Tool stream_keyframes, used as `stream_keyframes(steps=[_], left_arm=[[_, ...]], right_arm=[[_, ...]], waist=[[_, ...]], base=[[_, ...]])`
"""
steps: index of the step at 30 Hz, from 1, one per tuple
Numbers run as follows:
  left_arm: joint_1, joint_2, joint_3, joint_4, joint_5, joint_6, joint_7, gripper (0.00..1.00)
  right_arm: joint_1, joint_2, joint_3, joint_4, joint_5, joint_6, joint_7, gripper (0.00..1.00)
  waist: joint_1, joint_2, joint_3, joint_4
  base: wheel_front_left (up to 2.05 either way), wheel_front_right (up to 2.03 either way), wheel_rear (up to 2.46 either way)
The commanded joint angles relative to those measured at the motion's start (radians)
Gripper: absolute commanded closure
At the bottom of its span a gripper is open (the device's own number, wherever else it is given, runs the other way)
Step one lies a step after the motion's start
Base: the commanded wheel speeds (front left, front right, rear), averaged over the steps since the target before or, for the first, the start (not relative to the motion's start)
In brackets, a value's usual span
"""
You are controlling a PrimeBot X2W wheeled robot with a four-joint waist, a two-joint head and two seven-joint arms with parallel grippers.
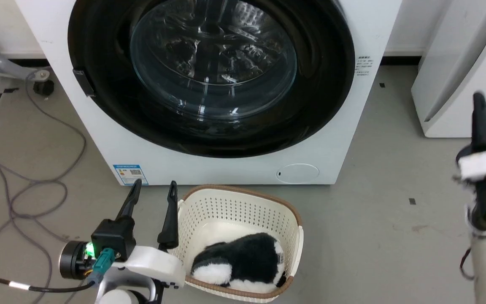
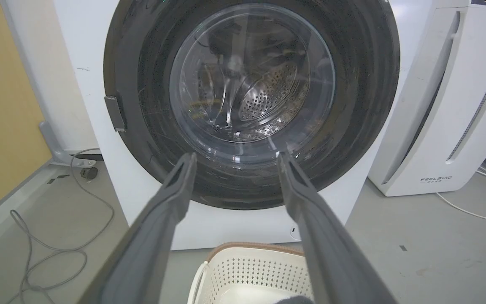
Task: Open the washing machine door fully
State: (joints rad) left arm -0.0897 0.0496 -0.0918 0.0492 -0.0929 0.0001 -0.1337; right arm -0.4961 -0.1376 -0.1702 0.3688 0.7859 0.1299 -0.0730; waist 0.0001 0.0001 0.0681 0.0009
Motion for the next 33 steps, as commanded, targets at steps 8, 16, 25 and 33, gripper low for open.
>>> stream_keyframes(steps=[8, 16, 25, 33], left_arm=[[-0.044, 0.001, -0.022, -0.026, -0.017, 0.006, -0.024, 0.0], [-0.057, 0.001, -0.037, -0.037, -0.021, 0.003, -0.041, 0.0], [-0.085, 0.001, -0.052, -0.053, -0.028, 0.001, -0.06, 0.0], [-0.126, 0.001, -0.068, -0.07, -0.036, 0.006, -0.076, 0.0]], right_arm=[[-0.247, -0.075, -0.007, 0.182, 0.124, 0.001, 0.089, 1.0], [-0.469, -0.123, 0.046, 0.385, 0.168, 0.001, 0.209, 1.0], [-0.708, -0.135, 0.137, 0.557, 0.182, 0.001, 0.376, 1.0], [-0.866, -0.111, 0.214, 0.639, 0.206, 0.001, 0.524, 1.0]], waist=[[-0.0001, -0.0001, 0.039, 0.01], [-0.0001, -0.0001, 0.062, 0.012], [-0.0001, -0.0001, 0.112, 0.025], [-0.0001, -0.0001, 0.182, 0.039]], base=[[0.0, 0.0, 0.0], [0.0, 0.0, 0.0], [0.0, 0.0, 0.0], [0.0, 0.0, 0.0]])
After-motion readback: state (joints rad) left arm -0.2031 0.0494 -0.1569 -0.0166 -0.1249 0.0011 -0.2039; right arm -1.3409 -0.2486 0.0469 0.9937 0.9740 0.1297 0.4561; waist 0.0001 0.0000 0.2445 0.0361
